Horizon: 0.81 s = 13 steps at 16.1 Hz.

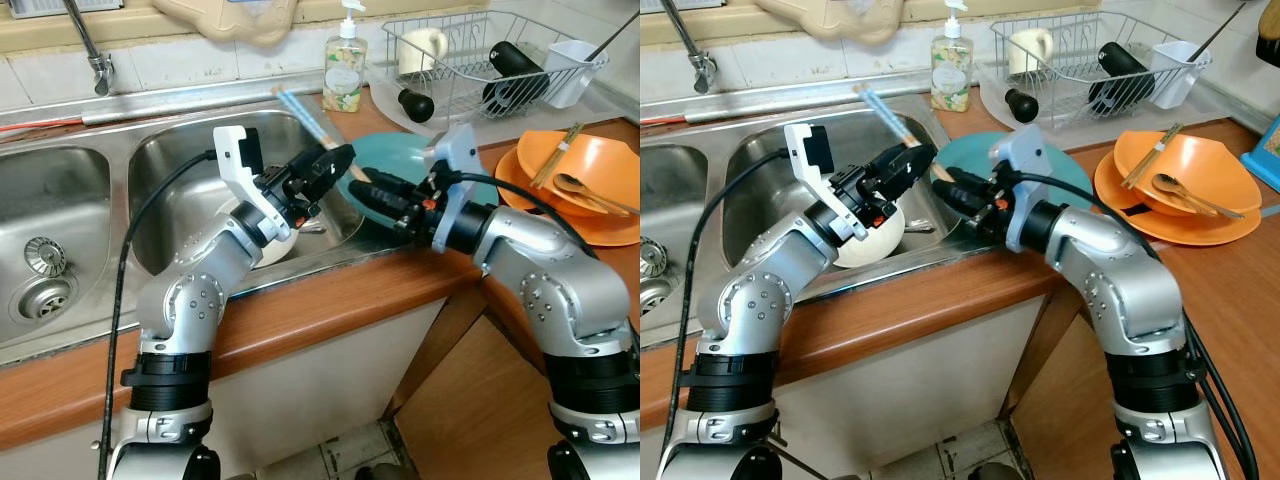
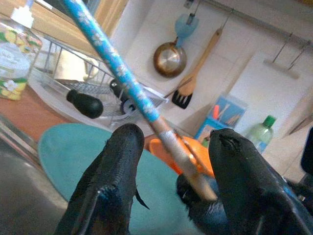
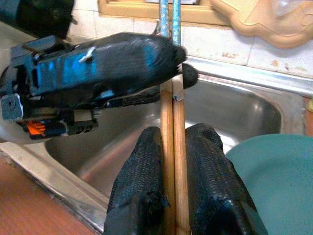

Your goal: Kitchen organization

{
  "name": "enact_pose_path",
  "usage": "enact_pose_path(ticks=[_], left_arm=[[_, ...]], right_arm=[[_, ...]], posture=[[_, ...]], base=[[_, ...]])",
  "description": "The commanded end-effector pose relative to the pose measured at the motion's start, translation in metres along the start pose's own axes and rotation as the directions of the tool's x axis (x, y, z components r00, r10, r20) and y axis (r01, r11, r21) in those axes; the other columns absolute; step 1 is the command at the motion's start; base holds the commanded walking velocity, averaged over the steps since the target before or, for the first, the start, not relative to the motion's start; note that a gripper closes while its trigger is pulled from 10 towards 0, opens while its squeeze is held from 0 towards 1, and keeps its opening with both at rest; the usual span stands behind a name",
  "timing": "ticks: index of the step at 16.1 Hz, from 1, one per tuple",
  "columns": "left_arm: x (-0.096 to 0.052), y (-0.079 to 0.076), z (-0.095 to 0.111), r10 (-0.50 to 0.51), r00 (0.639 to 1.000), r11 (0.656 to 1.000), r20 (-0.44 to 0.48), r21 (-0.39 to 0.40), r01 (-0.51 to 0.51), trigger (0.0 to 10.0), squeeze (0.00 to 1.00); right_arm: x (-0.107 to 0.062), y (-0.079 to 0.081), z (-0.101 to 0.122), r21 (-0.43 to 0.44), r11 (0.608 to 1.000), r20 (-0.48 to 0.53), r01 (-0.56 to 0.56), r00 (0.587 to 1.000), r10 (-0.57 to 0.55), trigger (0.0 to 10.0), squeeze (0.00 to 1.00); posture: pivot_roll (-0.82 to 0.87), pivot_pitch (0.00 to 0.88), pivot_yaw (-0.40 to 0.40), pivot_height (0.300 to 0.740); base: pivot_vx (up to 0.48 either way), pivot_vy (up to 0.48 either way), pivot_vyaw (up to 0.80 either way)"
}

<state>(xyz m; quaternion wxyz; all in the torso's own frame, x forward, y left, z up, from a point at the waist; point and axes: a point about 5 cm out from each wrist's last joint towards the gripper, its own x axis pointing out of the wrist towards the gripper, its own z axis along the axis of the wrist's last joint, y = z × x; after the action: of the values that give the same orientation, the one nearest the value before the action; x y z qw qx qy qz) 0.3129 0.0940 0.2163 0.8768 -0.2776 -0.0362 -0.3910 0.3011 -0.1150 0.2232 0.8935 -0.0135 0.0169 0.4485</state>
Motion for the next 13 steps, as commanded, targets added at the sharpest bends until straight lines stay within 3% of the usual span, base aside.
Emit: enact_pose_path(ticks=[1,13], left_arm=[[0.002,-0.001,0.002,-0.012,1.000,1.000,-0.002,-0.015,0.012,0.0,0.00],[-0.001,0.001,0.001,-0.020,0.999,0.972,0.039,-0.233,0.028,0.0,0.00]], right_arm=[[-0.001,0.004,0.002,-0.034,0.999,0.007,-0.015,1.000,0.015,0.0,0.00],[0.006,0.016,-0.002,-0.052,0.997,-0.003,-0.056,0.998,0.056,0.0,0.00]], posture=[[-0.14,0.000,0.036,0.740],[-0.14,0.000,0.036,0.740]], base=[[0.000,0.000,0.00],[0.000,0.000,0.00]])
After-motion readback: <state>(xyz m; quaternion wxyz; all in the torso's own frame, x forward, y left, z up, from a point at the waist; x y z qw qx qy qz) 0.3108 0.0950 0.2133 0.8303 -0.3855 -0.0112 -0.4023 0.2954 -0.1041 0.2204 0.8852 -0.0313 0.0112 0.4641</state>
